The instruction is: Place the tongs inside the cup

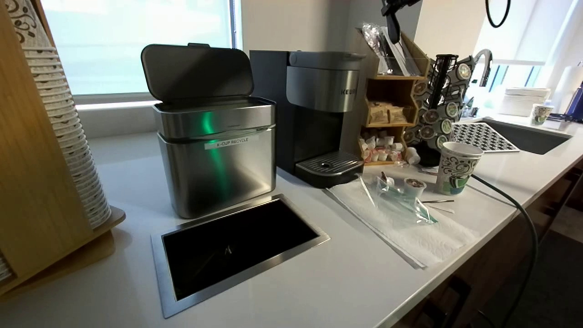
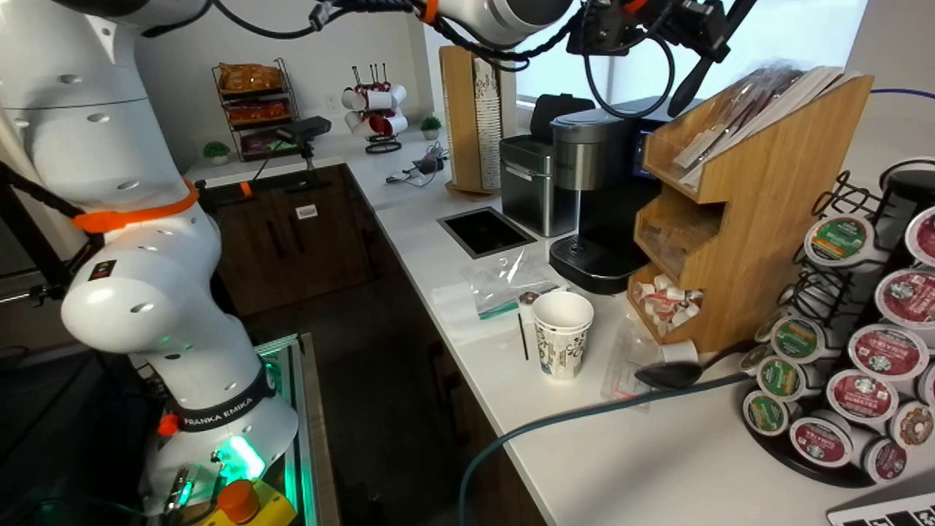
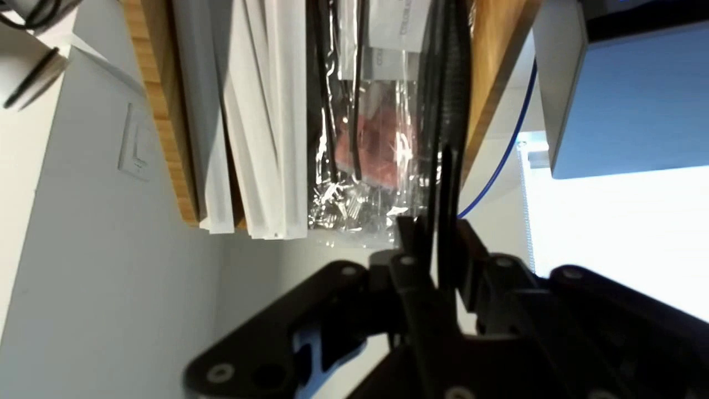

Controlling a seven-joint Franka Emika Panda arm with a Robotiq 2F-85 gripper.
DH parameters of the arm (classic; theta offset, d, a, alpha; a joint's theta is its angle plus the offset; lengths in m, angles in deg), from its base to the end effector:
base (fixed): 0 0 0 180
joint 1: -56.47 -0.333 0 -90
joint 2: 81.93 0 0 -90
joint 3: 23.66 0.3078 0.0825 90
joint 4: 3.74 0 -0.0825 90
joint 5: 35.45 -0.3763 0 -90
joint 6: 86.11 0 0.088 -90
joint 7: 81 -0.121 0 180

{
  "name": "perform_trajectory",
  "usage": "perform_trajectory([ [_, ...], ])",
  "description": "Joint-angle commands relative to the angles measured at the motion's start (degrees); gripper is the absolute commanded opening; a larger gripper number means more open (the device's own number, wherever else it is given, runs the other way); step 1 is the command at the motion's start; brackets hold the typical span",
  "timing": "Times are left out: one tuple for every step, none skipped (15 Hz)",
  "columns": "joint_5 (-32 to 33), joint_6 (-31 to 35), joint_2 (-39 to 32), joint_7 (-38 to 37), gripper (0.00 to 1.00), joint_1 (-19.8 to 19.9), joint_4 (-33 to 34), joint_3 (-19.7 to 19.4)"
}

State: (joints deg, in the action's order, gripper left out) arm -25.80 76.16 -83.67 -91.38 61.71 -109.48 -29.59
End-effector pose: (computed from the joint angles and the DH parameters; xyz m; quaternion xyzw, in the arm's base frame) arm 0.6147 -0.1125 0.6054 0.8802 -0.1064 0.4580 0.0641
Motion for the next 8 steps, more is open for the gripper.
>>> perform_trajectory([
  [-7.38, -1.8, 13.77, 3.7, 0.05, -0.73, -13.98, 0.94],
  [-8.79, -2.57, 17.11, 5.06, 0.05, -1.06, -16.75, 0.85],
  [-10.58, -2.5, 20.2, 6.84, 0.05, -1.58, -19.35, 0.65],
  [-11.88, -3.31, 23.47, 8.5, 0.05, -2.15, -21.5, 0.22],
  [-13.26, -3.78, 26.77, 10.67, 0.05, -3.19, -23.97, -0.37],
  [-13.77, -5.16, 30.2, 11.7, 0.05, -3.67, -25.96, -0.76],
  [-12.97, -6.63, 33.33, 12.17, 0.05, -3.21, -28.44, -0.67],
  [-10.59, -8.82, 35.94, 11.57, 0.05, -1.43, -29.91, 0.26],
])
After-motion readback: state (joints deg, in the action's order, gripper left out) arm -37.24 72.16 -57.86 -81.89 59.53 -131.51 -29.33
